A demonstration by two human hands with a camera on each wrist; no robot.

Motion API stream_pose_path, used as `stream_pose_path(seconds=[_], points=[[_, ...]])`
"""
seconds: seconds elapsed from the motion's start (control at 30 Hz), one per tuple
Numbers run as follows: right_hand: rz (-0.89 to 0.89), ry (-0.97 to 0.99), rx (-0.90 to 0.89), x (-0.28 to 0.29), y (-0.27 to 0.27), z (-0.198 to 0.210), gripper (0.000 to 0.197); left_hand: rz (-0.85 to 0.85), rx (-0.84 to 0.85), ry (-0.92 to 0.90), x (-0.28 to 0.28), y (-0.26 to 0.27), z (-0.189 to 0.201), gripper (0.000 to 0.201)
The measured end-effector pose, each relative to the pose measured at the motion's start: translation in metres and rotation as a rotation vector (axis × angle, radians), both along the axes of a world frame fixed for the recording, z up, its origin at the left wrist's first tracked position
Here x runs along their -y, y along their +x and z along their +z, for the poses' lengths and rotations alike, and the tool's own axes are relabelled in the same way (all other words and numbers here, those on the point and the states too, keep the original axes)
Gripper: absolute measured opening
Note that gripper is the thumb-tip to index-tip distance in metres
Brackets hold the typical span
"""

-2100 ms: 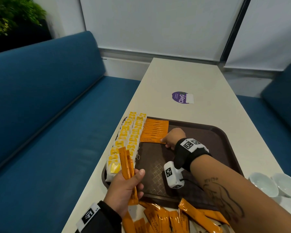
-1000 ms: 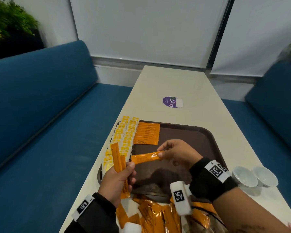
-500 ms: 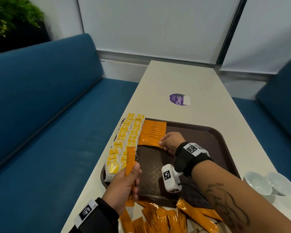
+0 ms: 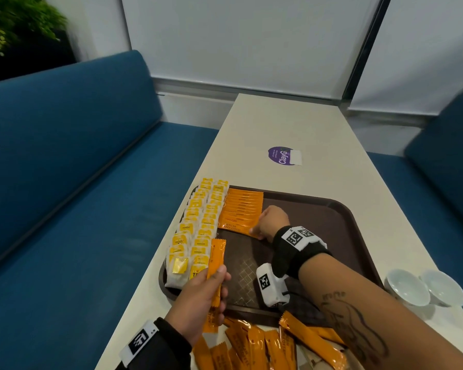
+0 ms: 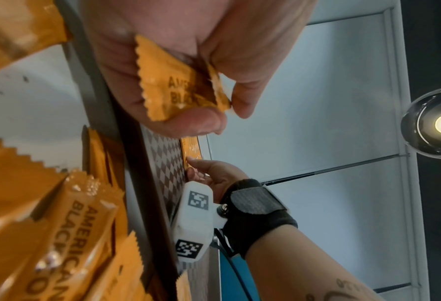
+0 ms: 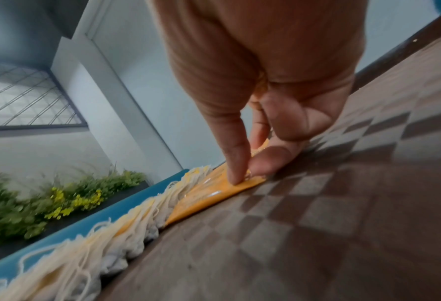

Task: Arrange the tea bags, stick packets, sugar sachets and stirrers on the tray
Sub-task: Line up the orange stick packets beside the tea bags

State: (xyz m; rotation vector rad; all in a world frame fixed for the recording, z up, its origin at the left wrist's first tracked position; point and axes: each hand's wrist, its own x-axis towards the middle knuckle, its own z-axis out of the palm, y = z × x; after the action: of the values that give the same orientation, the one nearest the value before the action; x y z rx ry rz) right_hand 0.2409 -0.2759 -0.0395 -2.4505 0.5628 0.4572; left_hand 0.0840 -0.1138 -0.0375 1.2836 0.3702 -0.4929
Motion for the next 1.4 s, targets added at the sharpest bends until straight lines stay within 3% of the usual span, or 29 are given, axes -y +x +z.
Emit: stream_pose_path(seconds=[0.07,0.2,0.37,0.6,0.73,0.9,1.0,1.1,1.2,1.33,1.4], points=[[0.012,-0.032,0.044,-0.003,-0.001,-0.001,0.042,-0.01,-0.002,0.006,-0.001,-0.001,0.0,0.026],[0.015,-0.013,0.055,-0.005,-0.001,0.002,0.044,-0.041,-0.006,0.018,-0.004,-0.003,0.002,0.024],[-0.026,0.136,0.095,0.002,-0.006,0.011,0.022,-0.078,-0.024,0.004,-0.012,-0.004,0.006,0.019],[-0.036,0.322,0.241,0.02,-0.026,0.017,0.028,-0.066,0.002,0.02,-0.003,-0.006,0.013,0.015],[0.125,0.407,0.261,0.033,-0.049,0.034,0.024,-0.086,0.039,0.041,0.006,-0.013,0.016,0.009],[0.428,0.684,0.082,0.032,-0.093,0.062,0.016,-0.154,0.114,0.105,0.011,-0.026,0.021,0.007],[0.556,0.69,0.056,0.023,-0.114,0.072,0.017,-0.226,0.163,0.17,0.015,-0.034,0.024,0.013],[0.504,0.719,0.113,0.016,-0.124,0.075,0.009,-0.21,0.211,0.214,0.016,-0.035,0.031,0.021],[0.402,0.813,0.138,0.014,-0.126,0.072,0.015,-0.109,0.208,0.231,0.016,-0.031,0.032,0.039],[0.333,0.849,0.153,0.015,-0.125,0.068,0.005,-0.1,0.24,0.276,0.015,-0.028,0.029,0.022],[0.312,0.817,0.175,0.018,-0.122,0.067,0.011,-0.122,0.266,0.304,0.013,-0.025,0.03,0.013]])
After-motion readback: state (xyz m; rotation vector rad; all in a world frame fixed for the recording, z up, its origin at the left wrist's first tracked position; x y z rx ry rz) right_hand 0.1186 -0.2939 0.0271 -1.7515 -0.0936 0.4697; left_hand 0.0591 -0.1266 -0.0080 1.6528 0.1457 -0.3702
